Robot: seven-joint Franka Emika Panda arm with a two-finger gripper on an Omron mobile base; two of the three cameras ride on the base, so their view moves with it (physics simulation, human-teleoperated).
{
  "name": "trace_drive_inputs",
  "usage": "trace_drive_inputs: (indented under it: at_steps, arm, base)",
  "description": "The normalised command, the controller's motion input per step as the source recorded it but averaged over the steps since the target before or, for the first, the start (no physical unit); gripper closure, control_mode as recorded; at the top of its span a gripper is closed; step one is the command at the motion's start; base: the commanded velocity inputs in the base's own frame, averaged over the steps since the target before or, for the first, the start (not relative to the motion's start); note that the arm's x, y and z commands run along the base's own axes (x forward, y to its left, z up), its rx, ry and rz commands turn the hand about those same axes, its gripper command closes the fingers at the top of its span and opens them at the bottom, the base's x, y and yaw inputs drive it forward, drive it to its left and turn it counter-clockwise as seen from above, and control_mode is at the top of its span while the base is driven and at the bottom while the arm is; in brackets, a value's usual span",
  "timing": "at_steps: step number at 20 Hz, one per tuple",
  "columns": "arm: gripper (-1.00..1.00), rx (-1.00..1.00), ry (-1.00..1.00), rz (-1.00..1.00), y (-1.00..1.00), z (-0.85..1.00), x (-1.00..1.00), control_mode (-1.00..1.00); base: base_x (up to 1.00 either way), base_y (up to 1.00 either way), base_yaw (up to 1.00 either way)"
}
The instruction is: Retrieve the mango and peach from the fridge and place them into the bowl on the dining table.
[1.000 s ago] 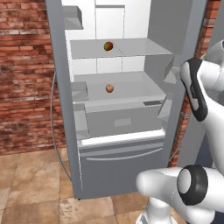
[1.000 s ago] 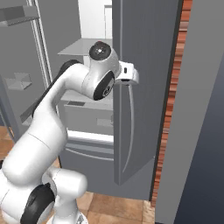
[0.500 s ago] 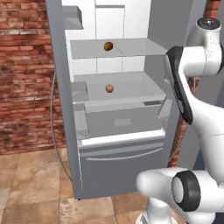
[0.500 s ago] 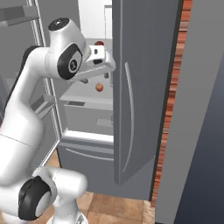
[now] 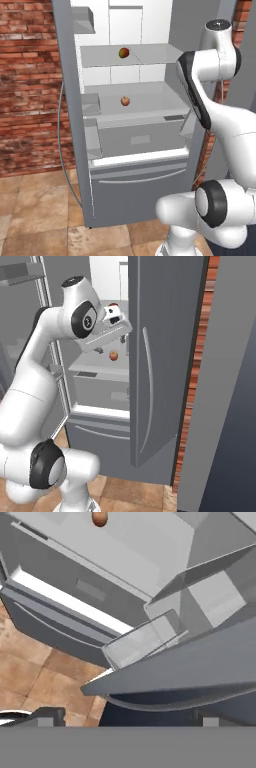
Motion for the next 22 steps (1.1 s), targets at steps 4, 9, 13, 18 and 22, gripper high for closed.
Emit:
trace_drive_inputs:
  at_steps: [4,9,13,18,22]
  arm:
    - [-1.0,-0.29,-0.55,0.1,0.11,-0.25,0.0,-1.0]
    - [-1.0,-0.28,-0.51,0.07,0.2,-0.17,0.05,-1.0]
    - [-1.0,-0.12,-0.07,0.0,0.08,0.0,0.55,-1.0]
    - [-1.0,-0.03,0.1,0.0,0.0,0.03,0.75,-1.0]
    - [-1.0,-0.02,0.18,-0.04,0.0,0.14,0.81,-1.0]
  base:
    - [0.0,0.0,0.0]
    - [0.0,0.0,0.0]
    - [0.0,0.0,0.0]
    - [0.0,0.0,0.0]
    - [0.0,0.0,0.0]
